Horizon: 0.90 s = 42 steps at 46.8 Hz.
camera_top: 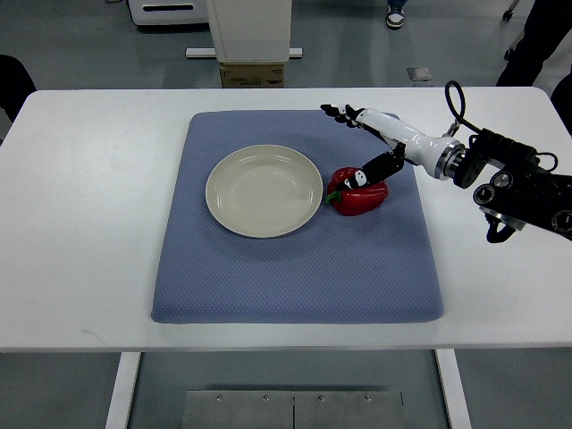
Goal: Place red pepper on plate with right hand
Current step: 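Close the right hand fingers around the red bell pepper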
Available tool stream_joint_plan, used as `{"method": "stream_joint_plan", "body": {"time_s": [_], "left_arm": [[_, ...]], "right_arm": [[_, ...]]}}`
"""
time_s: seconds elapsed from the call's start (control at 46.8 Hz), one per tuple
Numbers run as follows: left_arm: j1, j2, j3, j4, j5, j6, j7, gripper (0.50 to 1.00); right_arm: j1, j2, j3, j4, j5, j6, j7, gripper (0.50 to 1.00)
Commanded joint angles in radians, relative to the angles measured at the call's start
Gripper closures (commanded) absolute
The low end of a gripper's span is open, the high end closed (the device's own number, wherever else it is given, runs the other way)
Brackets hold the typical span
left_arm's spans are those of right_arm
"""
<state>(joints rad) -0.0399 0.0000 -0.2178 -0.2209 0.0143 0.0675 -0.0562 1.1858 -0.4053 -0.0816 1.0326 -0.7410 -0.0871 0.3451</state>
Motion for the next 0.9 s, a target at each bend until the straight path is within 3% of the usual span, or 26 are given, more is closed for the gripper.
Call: {"method": "stream_joint_plan", "body": {"time_s": [0.0, 0.299, 0.876], "left_arm": [[0.0, 0.0, 0.0, 0.0, -0.001, 0.0, 0.001, 0.5], [0.0, 0.0, 0.0, 0.0, 0.001, 0.0, 0.001, 0.5], [0.0, 0.0, 0.0, 0.0, 0.001, 0.0, 0.001, 0.5]], "right_arm": [[0.009, 0.0, -0.024, -0.002, -0.024, 0.0, 0.0, 0.513], [0.034, 0.01, -0.096, -0.013, -0.06, -0.008, 0.0, 0.519], [0.032, 0.046, -0.182, -0.083, -0.098, -0.017, 0.025, 0.58]]}}
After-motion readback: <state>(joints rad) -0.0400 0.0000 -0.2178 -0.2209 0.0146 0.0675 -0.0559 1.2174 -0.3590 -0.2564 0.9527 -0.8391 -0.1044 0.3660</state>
